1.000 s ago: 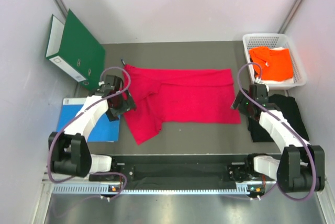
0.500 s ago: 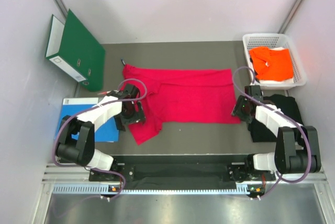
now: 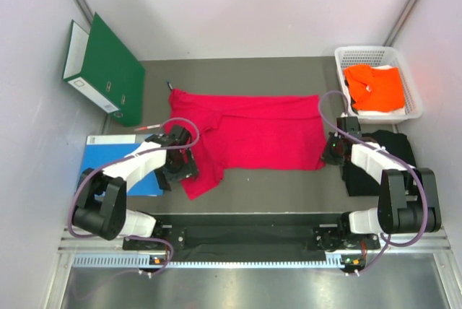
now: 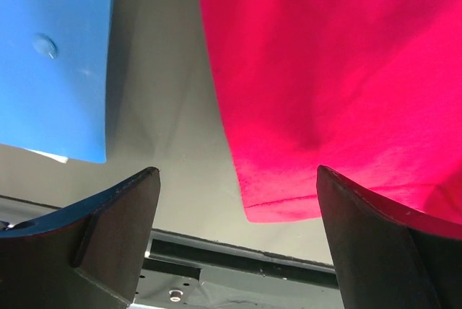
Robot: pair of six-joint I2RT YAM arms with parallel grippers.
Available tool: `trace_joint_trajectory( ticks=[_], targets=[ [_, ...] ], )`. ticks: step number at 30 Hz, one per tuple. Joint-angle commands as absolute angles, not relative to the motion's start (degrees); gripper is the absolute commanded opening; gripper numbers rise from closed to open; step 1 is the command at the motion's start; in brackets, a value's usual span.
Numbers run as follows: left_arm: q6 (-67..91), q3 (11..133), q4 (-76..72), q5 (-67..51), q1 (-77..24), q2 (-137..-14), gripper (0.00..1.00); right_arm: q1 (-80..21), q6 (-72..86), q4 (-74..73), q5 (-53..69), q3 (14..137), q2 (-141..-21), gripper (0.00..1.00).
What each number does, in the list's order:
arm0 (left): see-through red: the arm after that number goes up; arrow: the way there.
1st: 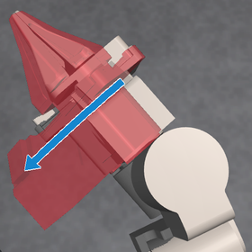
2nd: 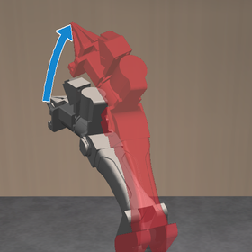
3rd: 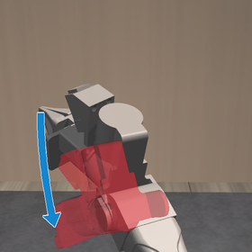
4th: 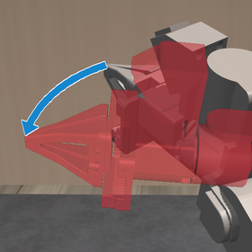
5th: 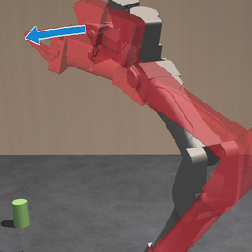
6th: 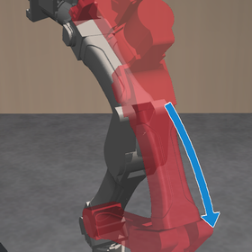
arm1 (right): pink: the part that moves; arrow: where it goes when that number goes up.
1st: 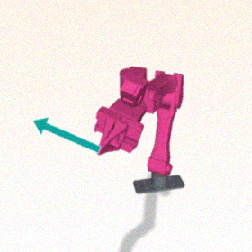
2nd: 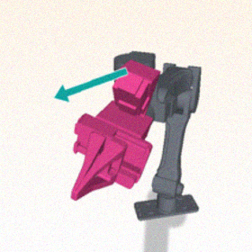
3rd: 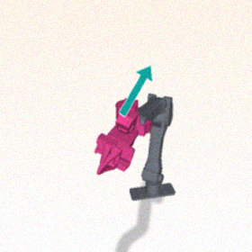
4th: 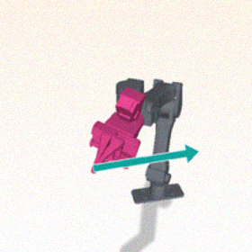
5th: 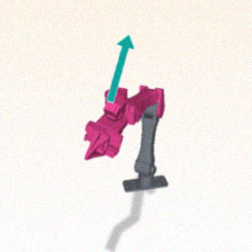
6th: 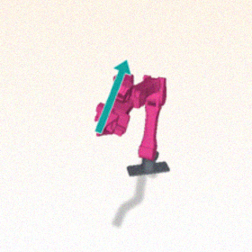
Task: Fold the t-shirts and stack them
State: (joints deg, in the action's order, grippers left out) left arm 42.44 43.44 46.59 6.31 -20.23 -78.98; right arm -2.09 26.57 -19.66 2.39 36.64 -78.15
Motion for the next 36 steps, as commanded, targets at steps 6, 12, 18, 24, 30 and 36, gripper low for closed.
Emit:
trace_joint_trajectory(
  ticks=[6,12,18,24,30,36],
  targets=[
    [48.2,37.7,40.4,1.8,-25.3,-80.3,0.84,-2.0,25.8,-18.9,5.2,39.6,-79.5,0.0],
    [50.6,37.9,38.4,3.5,-29.6,-84.8,0.67,-2.0,25.8,-18.2,6.8,40.8,-80.6,0.0],
    [51.8,39.2,38.3,2.4,-32.6,-86.3,0.0,-1.8,25.7,-18.4,7.3,41.0,-80.3,0.0],
    [52.6,39.5,44.3,3.9,-33.2,-79.6,0.0,-1.5,24.6,-19.9,8.5,41.7,-79.0,0.0],
    [53.8,46.6,54.4,10.7,-33.1,-69.0,0.0,-1.0,24.5,-21.3,11.0,43.2,-76.3,0.0],
    [53.3,53.2,57.0,17.3,-33.0,-68.3,0.0,-0.4,24.2,-21.7,13.3,45.3,-76.3,0.0]
  ],
)
